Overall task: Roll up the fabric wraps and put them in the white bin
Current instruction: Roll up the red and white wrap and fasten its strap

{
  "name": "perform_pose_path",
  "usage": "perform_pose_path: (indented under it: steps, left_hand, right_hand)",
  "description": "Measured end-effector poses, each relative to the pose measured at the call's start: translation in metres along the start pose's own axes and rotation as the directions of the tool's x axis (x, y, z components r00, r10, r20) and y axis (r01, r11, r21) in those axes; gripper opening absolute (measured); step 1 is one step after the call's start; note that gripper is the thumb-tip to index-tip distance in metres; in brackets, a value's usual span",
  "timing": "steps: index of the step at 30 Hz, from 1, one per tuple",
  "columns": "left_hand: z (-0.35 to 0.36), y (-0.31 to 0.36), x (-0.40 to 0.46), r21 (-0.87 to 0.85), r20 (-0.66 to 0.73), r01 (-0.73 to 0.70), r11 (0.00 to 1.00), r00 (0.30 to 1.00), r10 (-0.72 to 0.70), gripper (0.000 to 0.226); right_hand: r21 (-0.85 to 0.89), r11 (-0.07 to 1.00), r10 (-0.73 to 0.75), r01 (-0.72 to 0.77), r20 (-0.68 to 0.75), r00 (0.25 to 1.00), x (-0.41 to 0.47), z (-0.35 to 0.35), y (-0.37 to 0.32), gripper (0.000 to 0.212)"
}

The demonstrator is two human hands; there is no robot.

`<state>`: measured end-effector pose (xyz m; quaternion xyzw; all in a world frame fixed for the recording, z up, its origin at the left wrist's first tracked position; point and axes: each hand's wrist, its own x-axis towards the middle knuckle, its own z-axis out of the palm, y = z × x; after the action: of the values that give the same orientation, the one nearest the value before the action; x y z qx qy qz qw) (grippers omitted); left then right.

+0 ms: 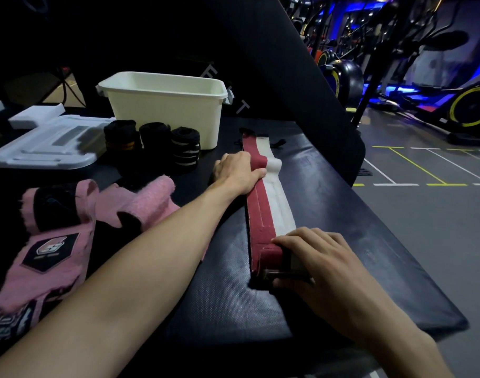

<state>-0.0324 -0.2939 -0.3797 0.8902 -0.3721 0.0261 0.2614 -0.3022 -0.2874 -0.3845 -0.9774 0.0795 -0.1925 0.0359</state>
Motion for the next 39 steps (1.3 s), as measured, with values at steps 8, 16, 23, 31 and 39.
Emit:
perform_pose_path:
  steps: [8,16,23,31,39]
  left_hand:
    - [0.001,0.006,-0.003,0.064,0.019,-0.003,0.998,1.000,0.002,0.043]
    - [0.000,0.001,0.000,-0.076,-0.014,-0.121,0.990,0.993,0.120,0.055]
    - [0.001,-0.006,0.005,0.077,0.236,-0.146,0.986,0.964,0.125,0.051]
    - [0.007,0.006,-0.002,0.185,0.326,-0.147,0.972,0.942,0.081,0.055]
    - [0.006,0.008,-0.006,0.206,0.281,-0.135,0.969,0.957,0.073,0.052]
  right_hand:
    - [0.040,0.999,-0.013,0.009,0.115,0.993,0.002,-0.013,-0.005,0.046]
    - [0.035,0.998,0.050,-0.051,0.023,0.998,0.002,-0.019,-0.015,0.039]
    - [0.130,0.985,0.088,-0.114,0.188,0.978,-0.006,-0.027,-0.008,0.045]
    - [0.144,0.986,0.056,-0.090,0.221,0.974,-0.014,-0.029,-0.017,0.053]
    - [0.149,0.986,0.062,-0.081,0.132,0.989,-0.013,-0.020,-0.022,0.043]
